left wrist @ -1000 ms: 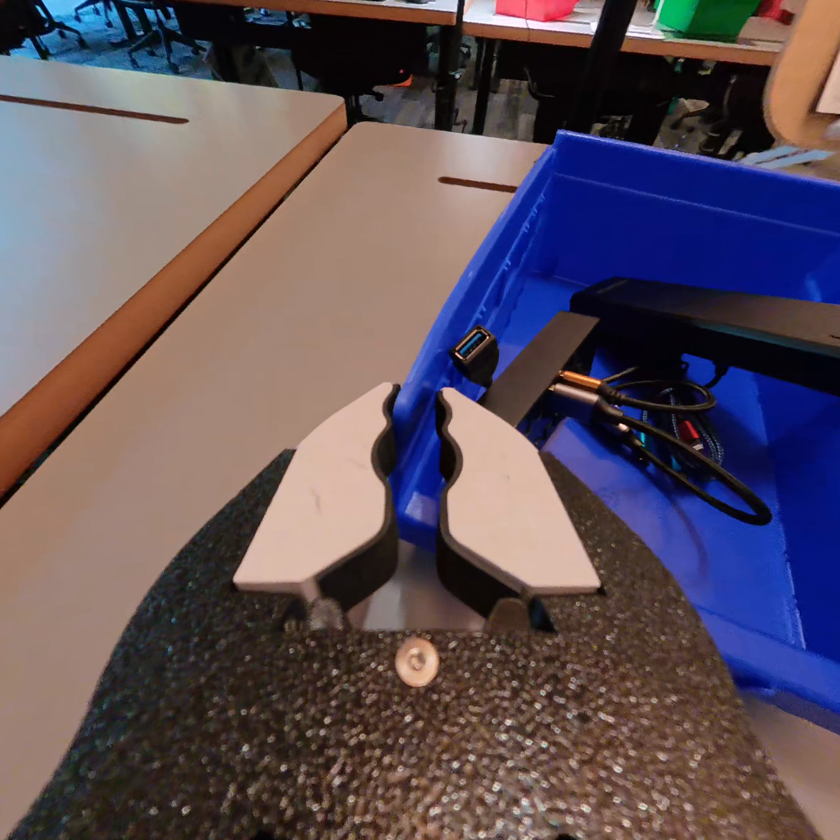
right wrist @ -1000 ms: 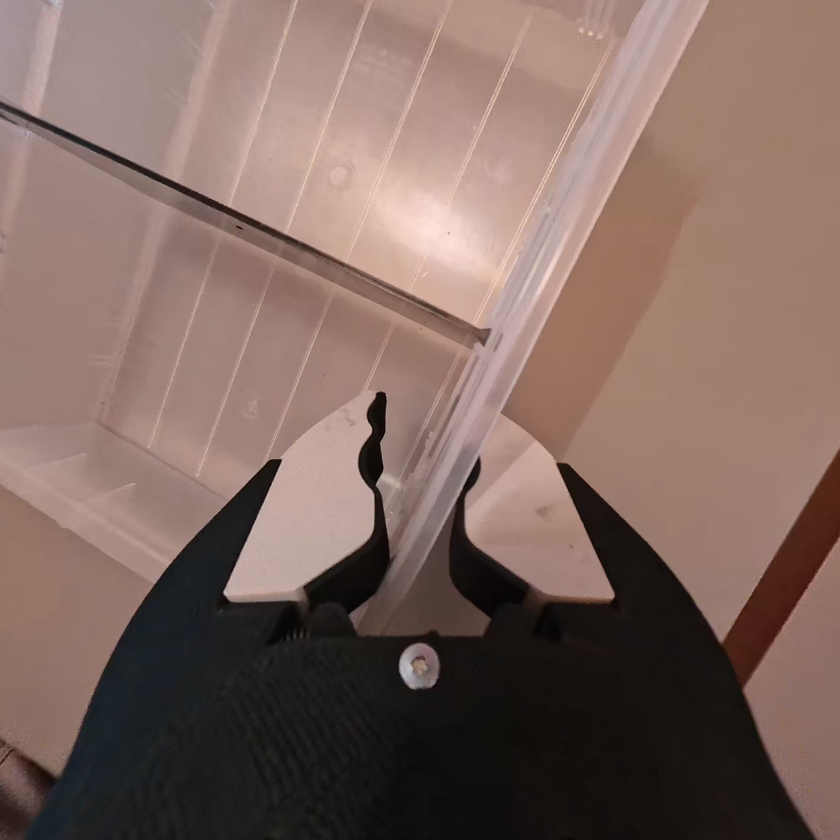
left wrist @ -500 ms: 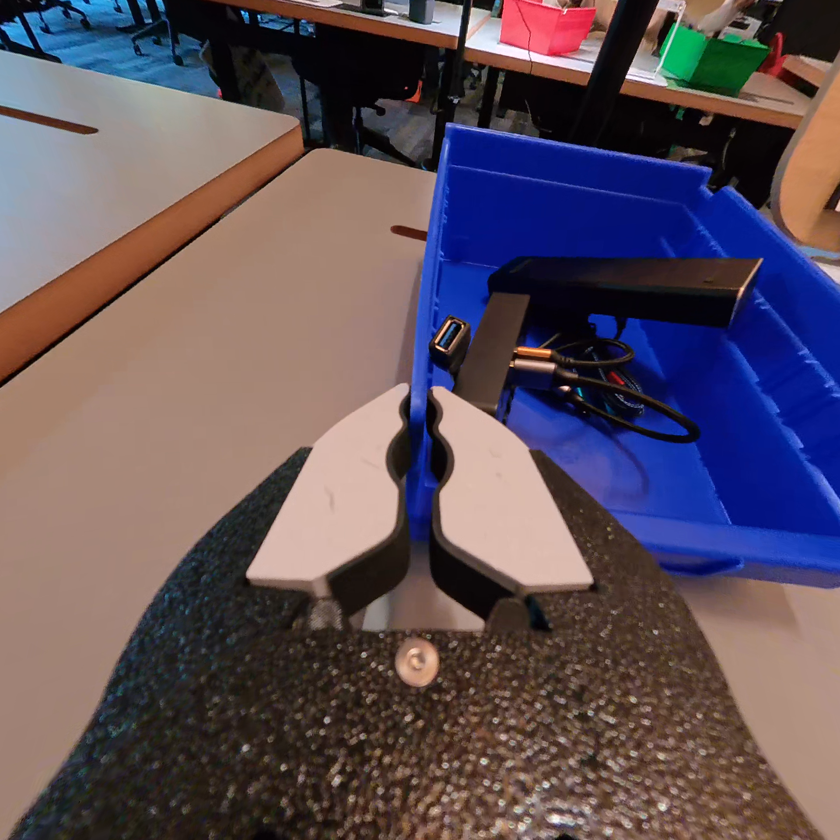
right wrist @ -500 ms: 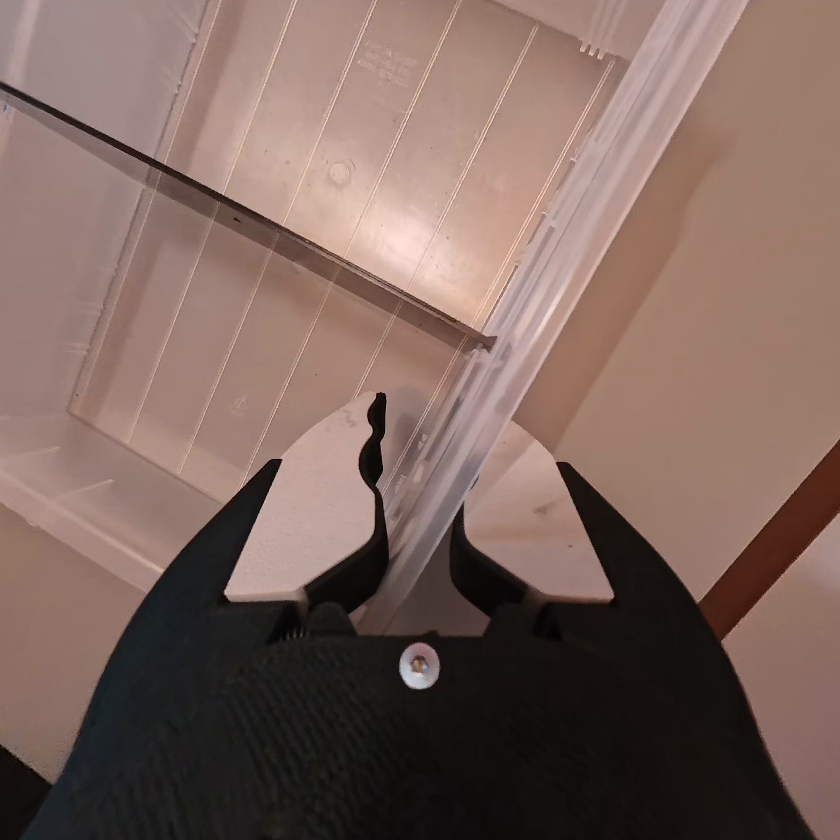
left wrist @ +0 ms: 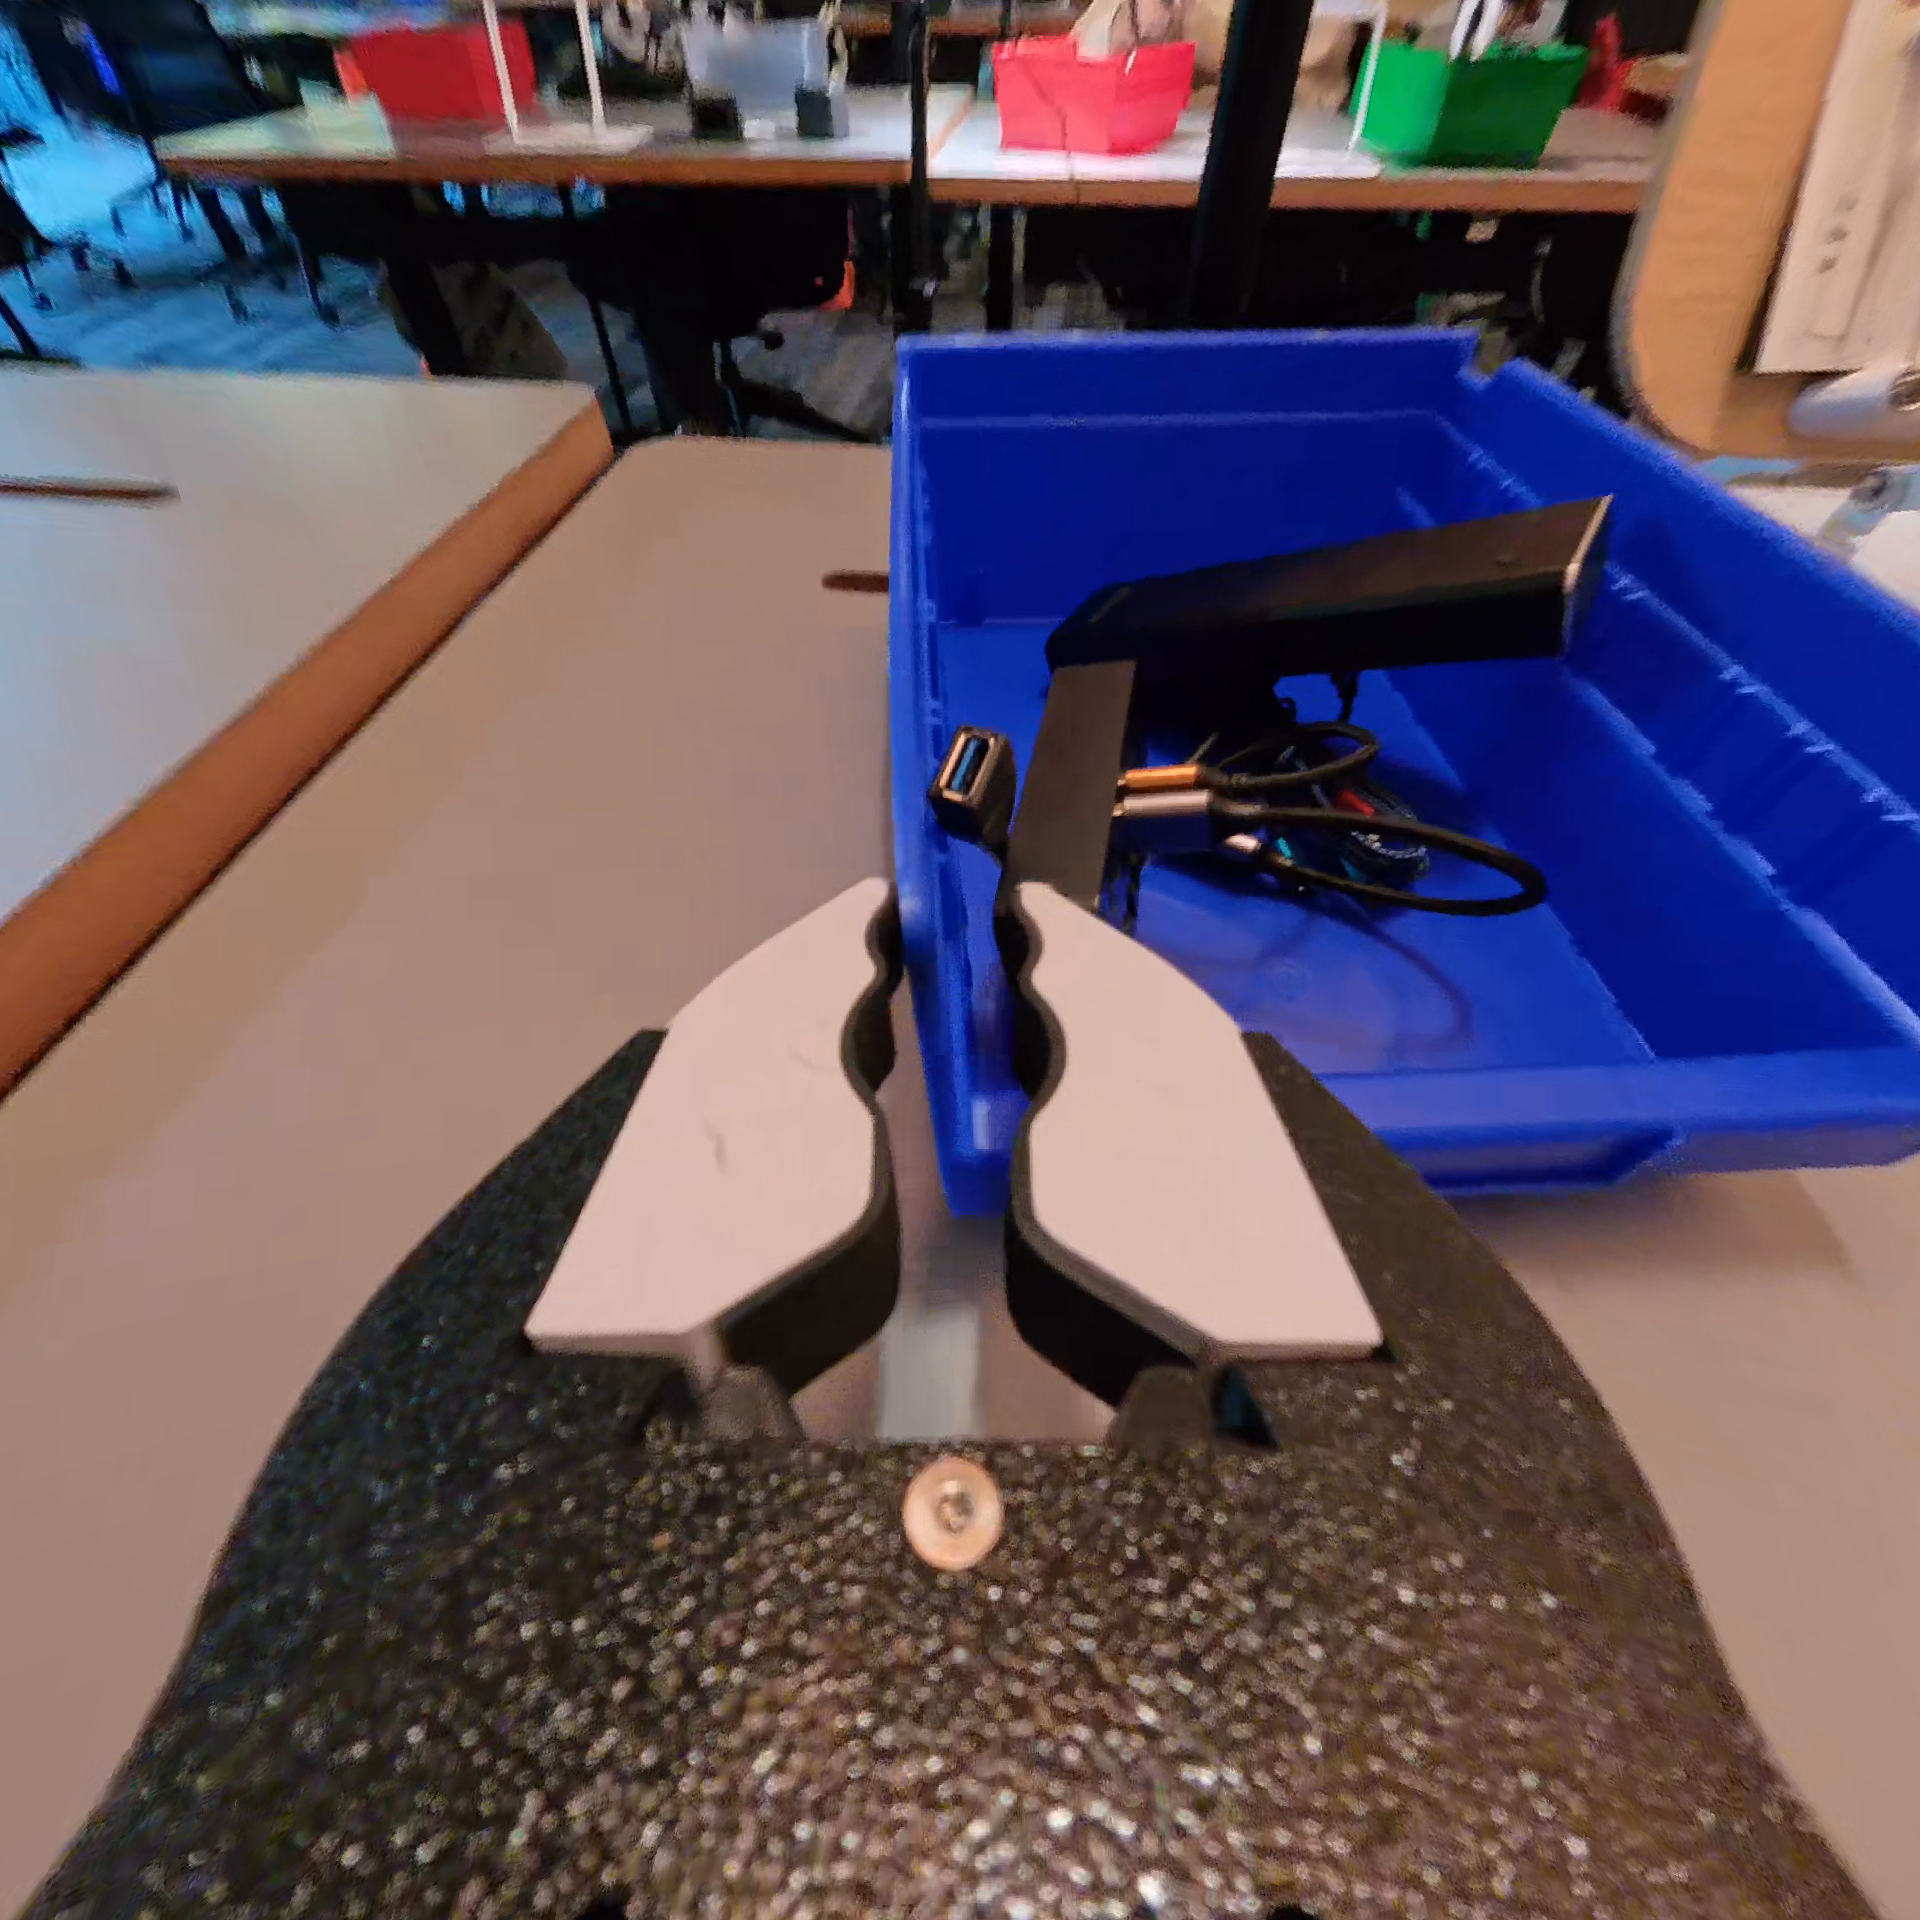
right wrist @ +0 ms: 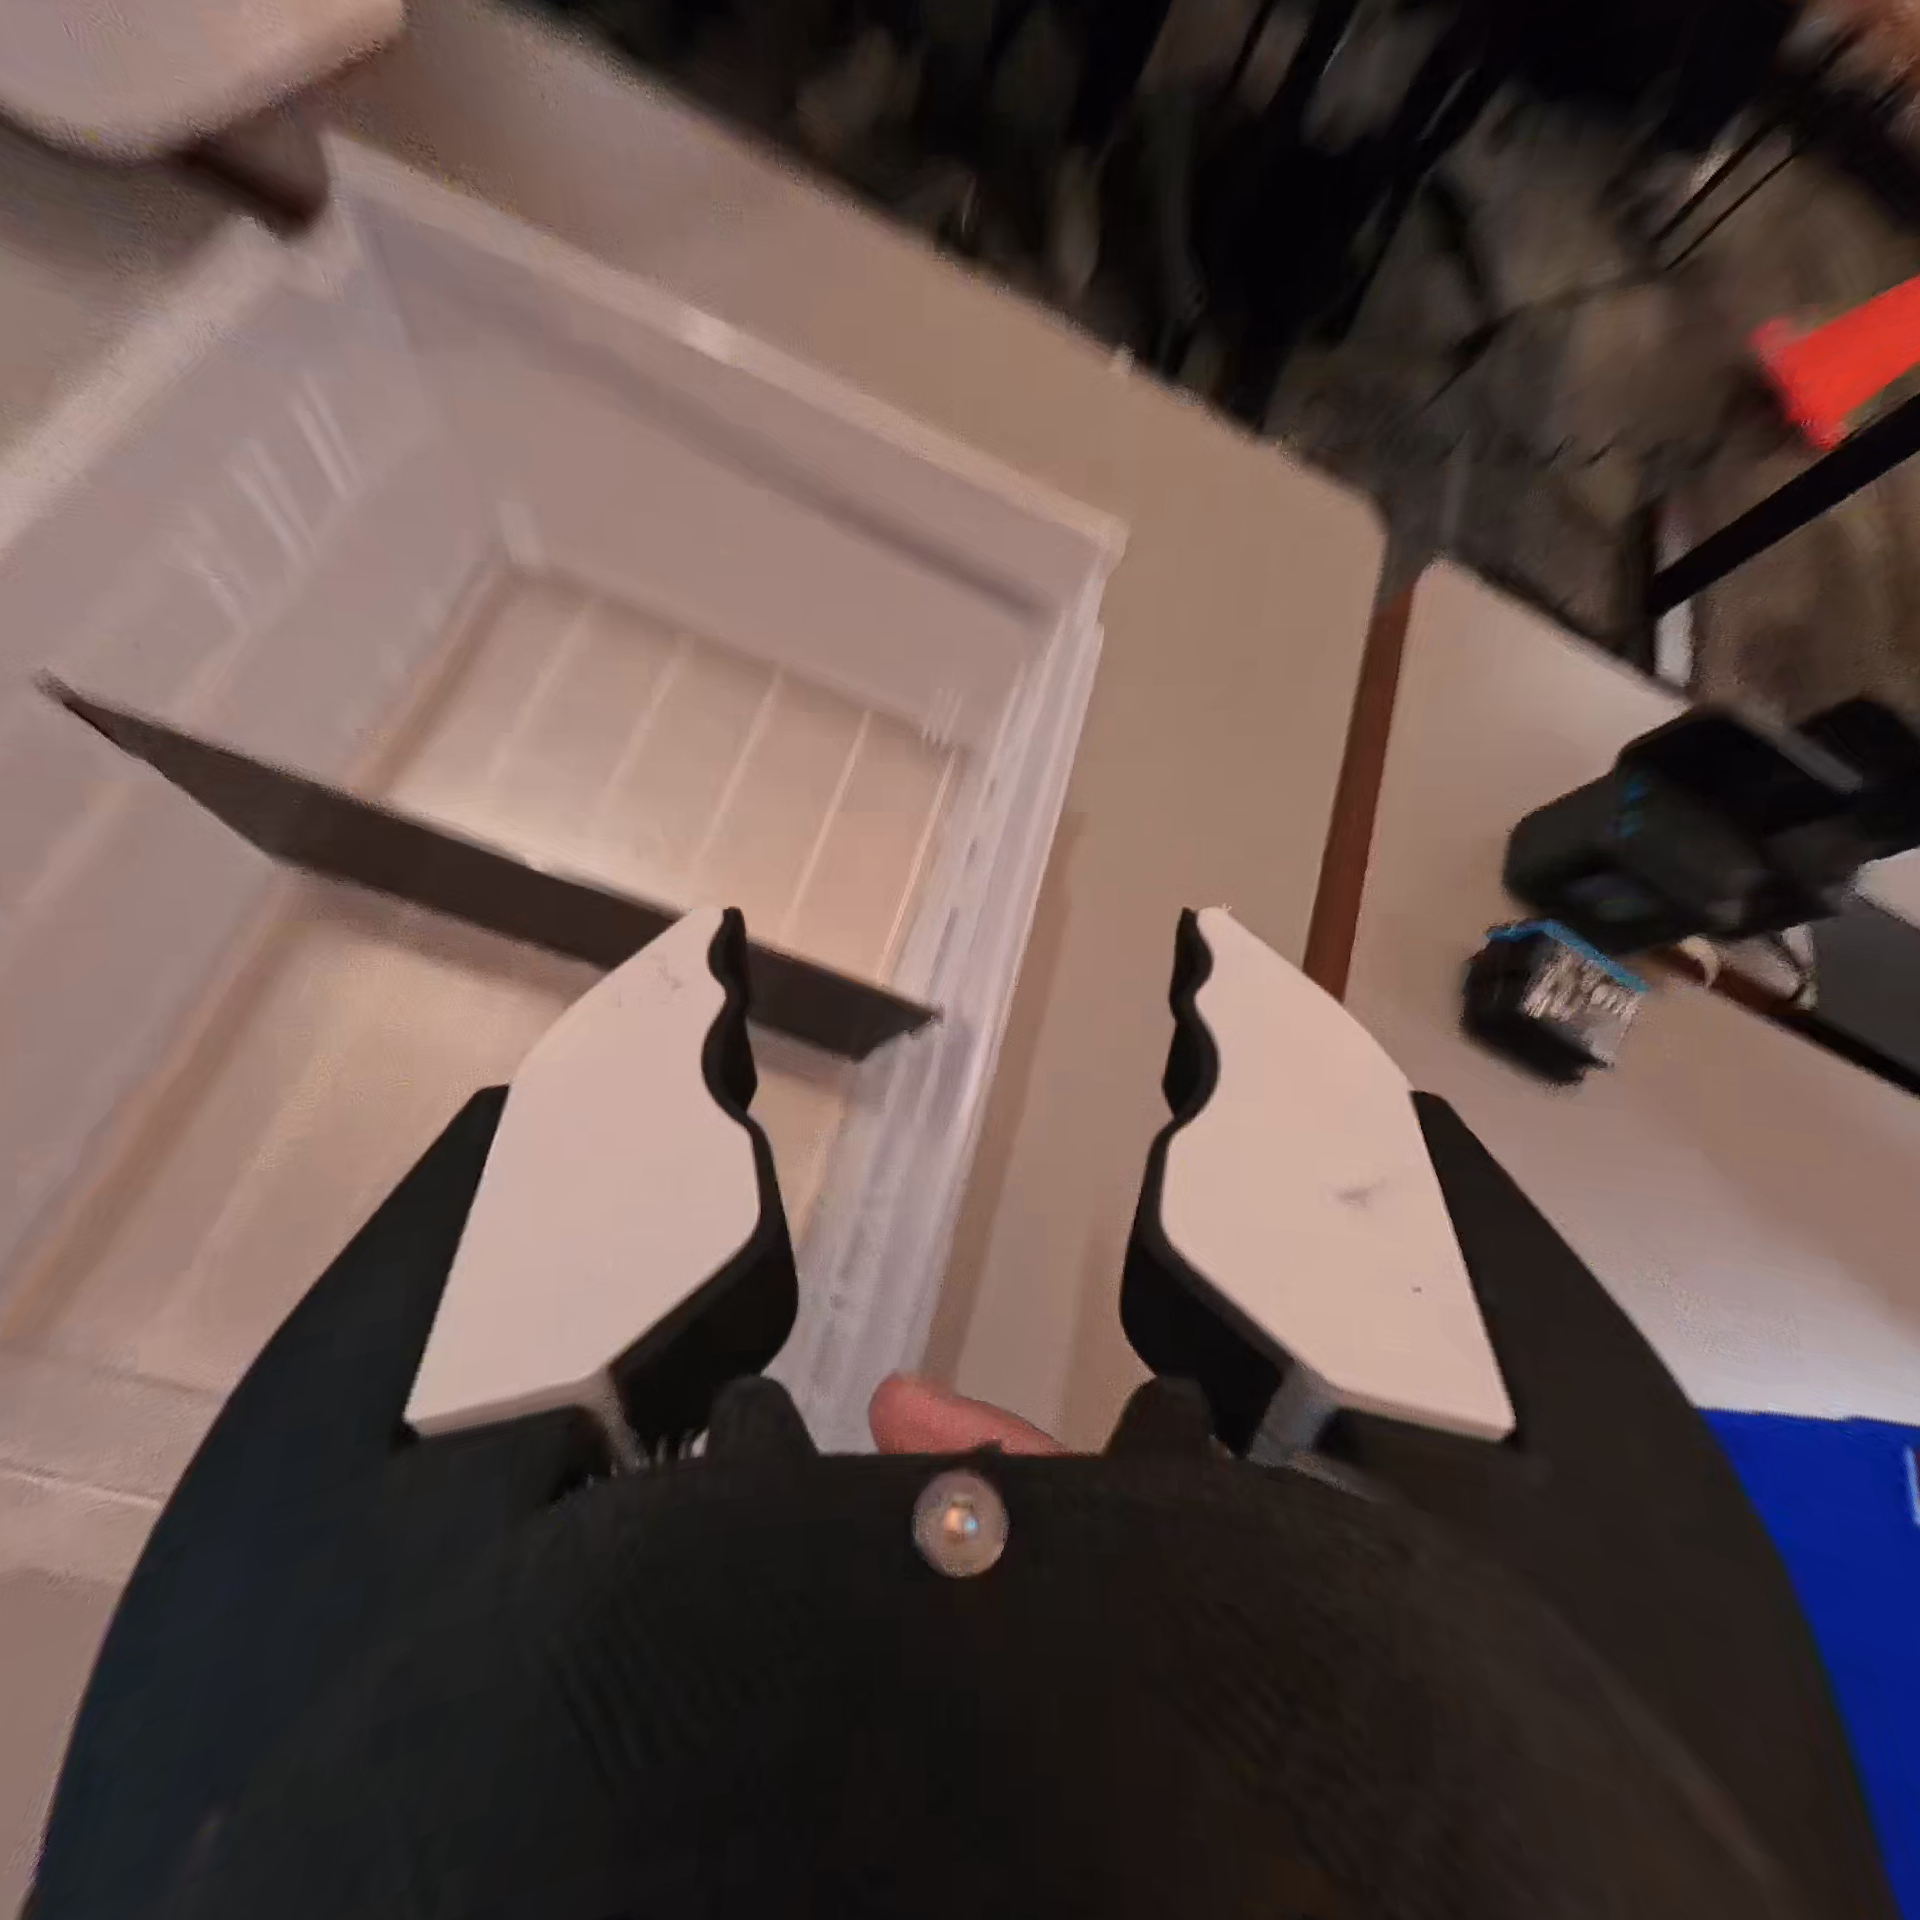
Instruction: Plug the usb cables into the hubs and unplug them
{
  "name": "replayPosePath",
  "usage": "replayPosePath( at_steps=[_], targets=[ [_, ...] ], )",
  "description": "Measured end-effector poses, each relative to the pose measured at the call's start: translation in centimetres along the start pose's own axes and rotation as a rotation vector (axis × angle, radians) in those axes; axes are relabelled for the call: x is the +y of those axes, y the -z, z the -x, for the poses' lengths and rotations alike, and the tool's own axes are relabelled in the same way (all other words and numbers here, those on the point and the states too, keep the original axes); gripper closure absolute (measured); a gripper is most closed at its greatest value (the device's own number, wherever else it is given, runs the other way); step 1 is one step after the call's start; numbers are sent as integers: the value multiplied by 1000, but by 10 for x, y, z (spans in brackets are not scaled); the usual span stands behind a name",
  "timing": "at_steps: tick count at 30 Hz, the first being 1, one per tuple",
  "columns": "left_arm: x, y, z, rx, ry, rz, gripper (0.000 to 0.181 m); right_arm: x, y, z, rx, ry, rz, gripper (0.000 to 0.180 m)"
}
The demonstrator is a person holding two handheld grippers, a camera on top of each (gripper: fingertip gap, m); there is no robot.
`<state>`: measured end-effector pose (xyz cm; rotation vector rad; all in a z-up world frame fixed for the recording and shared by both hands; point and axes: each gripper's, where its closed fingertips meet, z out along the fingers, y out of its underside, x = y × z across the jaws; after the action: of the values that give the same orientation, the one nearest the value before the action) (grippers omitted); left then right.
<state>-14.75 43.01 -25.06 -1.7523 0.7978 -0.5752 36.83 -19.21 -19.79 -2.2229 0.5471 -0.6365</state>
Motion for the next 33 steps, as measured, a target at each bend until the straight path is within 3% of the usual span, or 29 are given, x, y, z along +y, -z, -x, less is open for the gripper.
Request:
replayPosePath(
  at_steps=[1,6,12,17,20,26,29,33],
  targets=[
    [-6,4,-2,13,-22,-24,157,-18,11,9,0,-18,-79,99],
    [-38,19,-11,64,-115,-92,141,-70,52,111,-218,-34,-365,103],
    [-79,35,-27,198,-197,-31,127,-66,44,215,-363,41,-363,102],
    [-68,31,-59,384,-367,243,123,-54,33,255,-373,154,-306,102],
    [-63,14,-72,384,-527,360,121,-49,30,267,-369,216,-271,102],
    [-80,-56,-96,227,-1056,302,119,-53,41,279,-389,277,-299,101],
    [-67,-93,-108,198,-1299,289,118,-55,50,282,-421,283,-330,101],
    [-31,-125,-122,311,-1444,316,119,-53,56,276,-455,237,-356,101]
  ],
)
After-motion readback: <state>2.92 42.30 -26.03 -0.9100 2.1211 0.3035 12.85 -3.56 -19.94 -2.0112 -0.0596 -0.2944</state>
